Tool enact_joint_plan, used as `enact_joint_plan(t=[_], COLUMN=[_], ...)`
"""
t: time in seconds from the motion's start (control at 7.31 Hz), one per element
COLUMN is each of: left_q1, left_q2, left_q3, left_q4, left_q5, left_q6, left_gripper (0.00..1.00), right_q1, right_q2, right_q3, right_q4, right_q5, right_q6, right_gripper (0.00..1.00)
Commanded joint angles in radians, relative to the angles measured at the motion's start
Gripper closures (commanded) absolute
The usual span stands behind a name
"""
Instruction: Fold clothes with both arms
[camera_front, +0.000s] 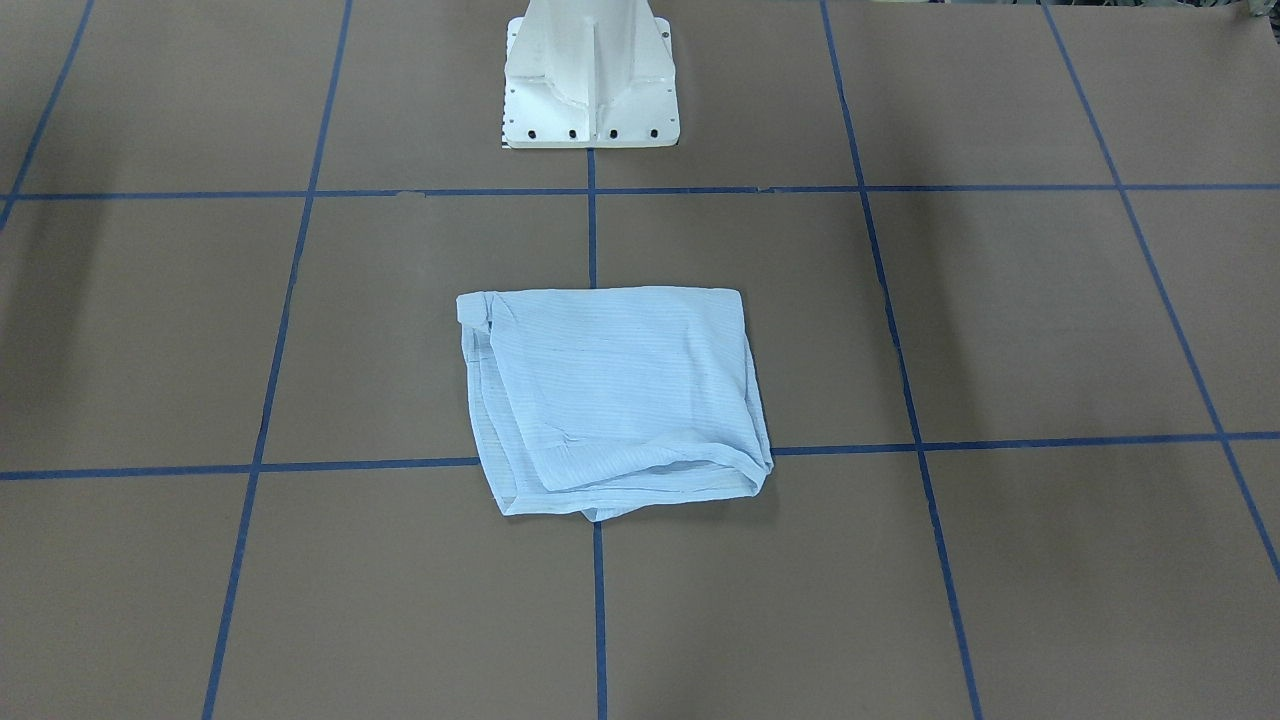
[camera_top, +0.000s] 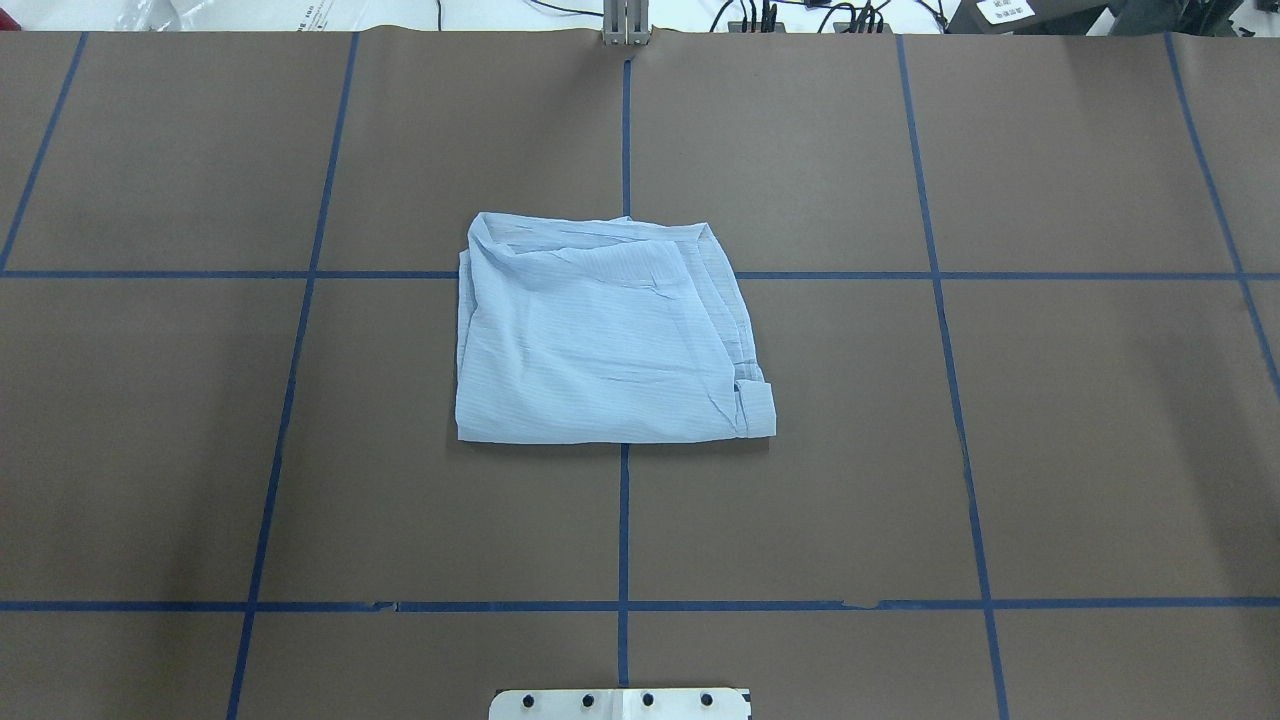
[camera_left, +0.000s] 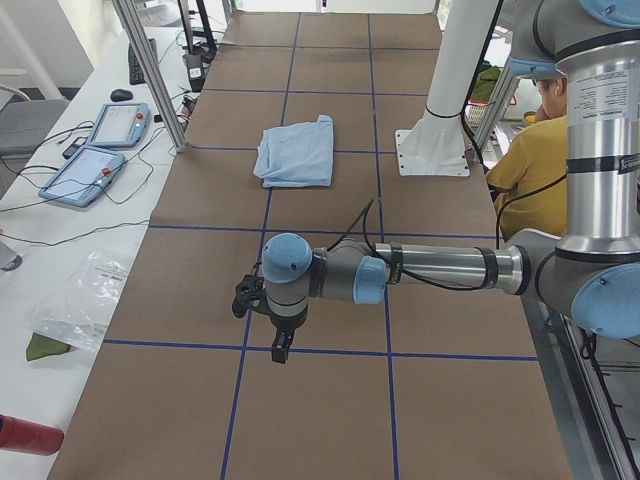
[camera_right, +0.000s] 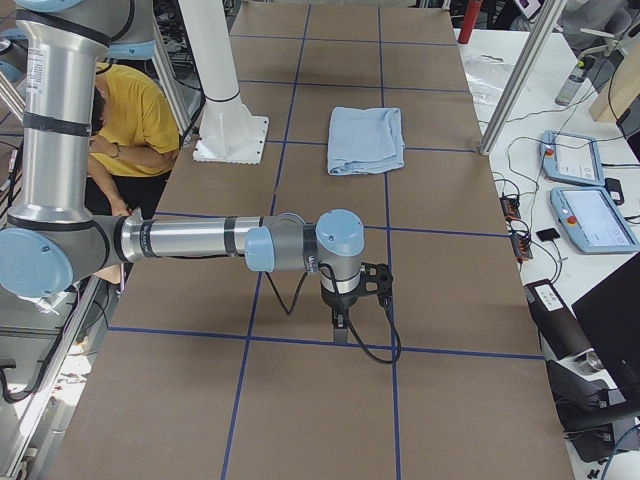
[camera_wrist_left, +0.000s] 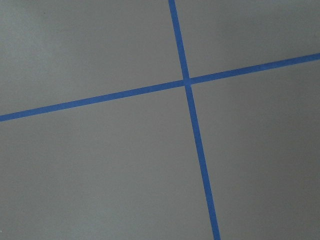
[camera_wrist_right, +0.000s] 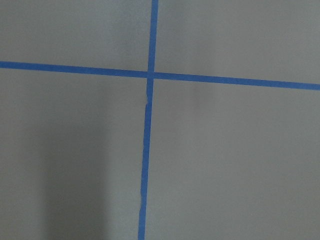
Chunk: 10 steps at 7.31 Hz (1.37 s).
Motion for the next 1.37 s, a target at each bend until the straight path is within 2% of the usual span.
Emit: enact_joint_plan(t=[0.0, 1.23], left_q1=[0.000, 0.000], left_q2=[0.002, 0.036], left_q3=[0.004, 0.007], left_q4=[0.000, 0.002], left_q5=[-0.001, 0.001], left_q6=[0.000, 0.000], left_gripper=[0.00, 0.00], right_q1=[-0.002, -0.020], right_q2=[-0.002, -0.002], right_q3=[0.000, 0.002], right_q4=[0.001, 0.001], right_q5=[0.000, 0.011], right_q6=[0.004, 0.005], right_gripper=[0.00, 0.00])
